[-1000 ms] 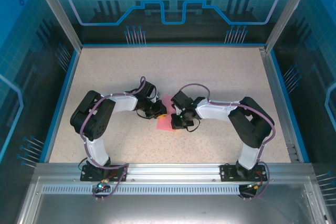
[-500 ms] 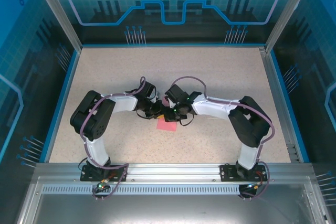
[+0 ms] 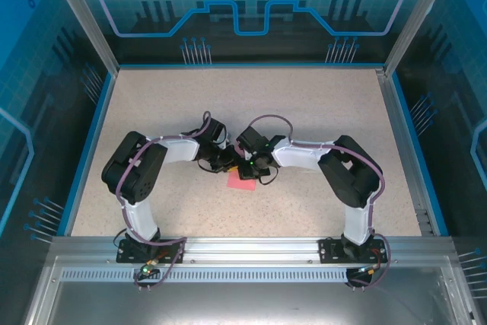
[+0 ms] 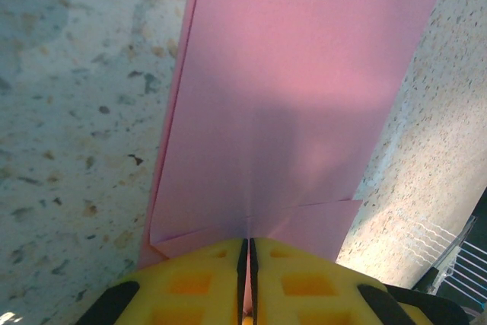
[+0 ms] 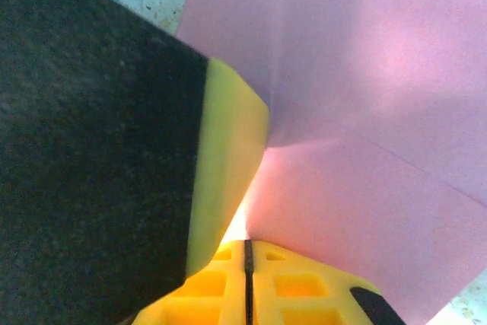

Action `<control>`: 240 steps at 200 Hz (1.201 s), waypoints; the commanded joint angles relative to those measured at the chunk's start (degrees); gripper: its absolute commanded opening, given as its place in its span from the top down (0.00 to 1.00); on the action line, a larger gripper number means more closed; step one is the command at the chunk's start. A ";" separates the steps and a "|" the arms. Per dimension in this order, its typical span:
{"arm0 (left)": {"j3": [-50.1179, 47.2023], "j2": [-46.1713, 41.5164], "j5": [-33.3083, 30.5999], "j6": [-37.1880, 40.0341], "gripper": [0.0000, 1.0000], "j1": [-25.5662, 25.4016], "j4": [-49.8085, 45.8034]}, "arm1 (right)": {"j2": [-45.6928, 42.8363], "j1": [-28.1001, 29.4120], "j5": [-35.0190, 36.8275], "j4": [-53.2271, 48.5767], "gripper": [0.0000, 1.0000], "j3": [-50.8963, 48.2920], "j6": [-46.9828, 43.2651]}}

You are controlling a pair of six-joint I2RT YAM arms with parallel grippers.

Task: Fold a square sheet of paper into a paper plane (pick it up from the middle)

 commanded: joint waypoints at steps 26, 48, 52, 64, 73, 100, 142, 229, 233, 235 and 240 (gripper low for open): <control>-1.34 2.54 -3.08 -0.27 0.86 0.26 -2.23 | -1.18 0.87 0.45 -3.31 0.92 -3.45 -0.78; -1.00 2.97 -4.04 -0.10 0.86 0.28 -3.40 | -3.18 0.78 -0.59 -4.58 0.91 -5.37 -1.57; -1.03 3.04 -4.18 -0.11 0.86 0.28 -3.57 | -3.49 0.78 -0.69 -4.78 0.91 -5.84 -1.68; -0.94 3.20 -4.52 -0.09 0.86 0.36 -3.89 | -4.64 0.74 -0.90 -5.34 0.92 -6.96 -1.95; -0.85 3.39 -4.57 -0.16 0.86 0.38 -4.11 | -5.42 0.68 -0.99 -5.61 0.92 -7.90 -2.06; -0.59 3.66 -4.57 -0.04 0.86 0.39 -4.20 | -7.61 0.52 -1.26 -6.14 0.92 -10.43 -2.06; 0.30 3.28 -4.01 0.25 0.86 0.38 -4.76 | -9.31 0.49 -1.79 -6.43 0.91 -13.08 -1.97; -0.19 -6.19 5.76 -0.31 0.84 -1.62 0.60 | -7.35 0.51 0.32 -7.19 0.91 -11.65 -0.24; -0.54 -6.52 5.62 -0.40 0.84 -1.98 0.69 | -7.28 0.47 0.42 -7.35 0.92 -11.50 -0.17; -0.85 -6.68 5.47 -0.42 0.84 -2.23 0.71 | -7.22 0.51 0.48 -7.38 0.92 -11.51 -0.14; -1.27 -6.86 5.20 -0.49 0.83 -2.69 0.86 | -7.21 0.44 0.55 -7.46 0.92 -11.46 -0.14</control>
